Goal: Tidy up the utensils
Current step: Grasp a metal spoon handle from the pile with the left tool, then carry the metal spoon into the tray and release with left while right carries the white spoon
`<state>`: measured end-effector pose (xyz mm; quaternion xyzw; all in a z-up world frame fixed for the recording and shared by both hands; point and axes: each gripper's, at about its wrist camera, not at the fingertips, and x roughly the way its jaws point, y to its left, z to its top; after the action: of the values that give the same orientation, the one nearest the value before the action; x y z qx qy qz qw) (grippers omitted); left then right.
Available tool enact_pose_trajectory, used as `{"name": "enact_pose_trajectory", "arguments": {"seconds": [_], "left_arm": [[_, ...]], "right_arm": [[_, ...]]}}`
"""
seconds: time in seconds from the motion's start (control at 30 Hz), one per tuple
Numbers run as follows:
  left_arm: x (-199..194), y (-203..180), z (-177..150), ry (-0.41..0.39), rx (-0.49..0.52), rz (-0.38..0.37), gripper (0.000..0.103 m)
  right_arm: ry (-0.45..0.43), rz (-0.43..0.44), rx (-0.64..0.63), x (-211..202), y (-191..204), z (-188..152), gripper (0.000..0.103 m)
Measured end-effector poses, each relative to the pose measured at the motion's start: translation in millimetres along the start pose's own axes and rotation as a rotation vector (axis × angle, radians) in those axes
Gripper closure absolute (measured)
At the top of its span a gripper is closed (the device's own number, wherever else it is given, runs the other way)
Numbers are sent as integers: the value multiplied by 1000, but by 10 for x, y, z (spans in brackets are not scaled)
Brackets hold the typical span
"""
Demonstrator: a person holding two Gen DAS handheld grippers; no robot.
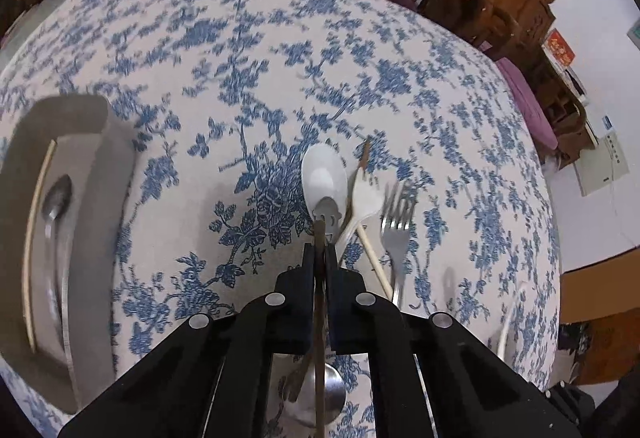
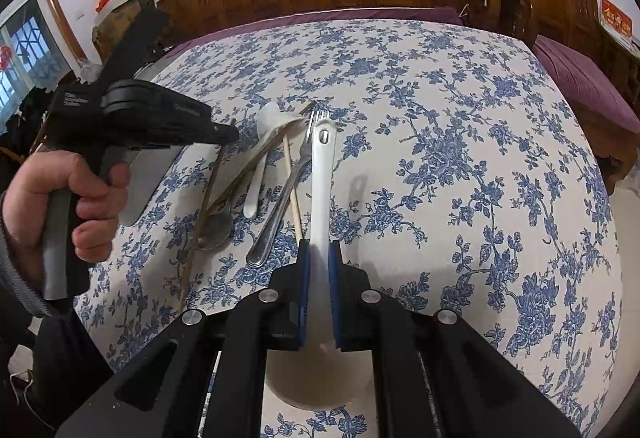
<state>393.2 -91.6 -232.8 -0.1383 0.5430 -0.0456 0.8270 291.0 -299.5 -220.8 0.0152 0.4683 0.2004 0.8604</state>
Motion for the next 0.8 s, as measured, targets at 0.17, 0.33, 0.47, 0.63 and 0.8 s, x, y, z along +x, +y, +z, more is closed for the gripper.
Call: {"name": "enact_pose_trajectory", "arguments": {"seconds": [0.17, 0.33, 0.47, 0.63, 0.8], "left_arm": [[-368, -50, -12, -49, 66, -14, 99], [-785, 26, 32, -91, 92, -40, 99], [-1146, 132, 85, -137, 117, -41, 99], [-1531, 378, 172, -201, 146, 8, 99], [-1775, 739, 361, -239, 127, 38, 99]], "right_arm": [[-12, -1, -15, -17, 88, 11, 92], [-26, -9, -21, -13, 239, 86, 92], [-45, 2, -48, -8, 483, 214, 92], [-68, 33, -83, 21, 839, 425, 92], [-79, 69, -117, 96, 1239, 588, 92]]}}
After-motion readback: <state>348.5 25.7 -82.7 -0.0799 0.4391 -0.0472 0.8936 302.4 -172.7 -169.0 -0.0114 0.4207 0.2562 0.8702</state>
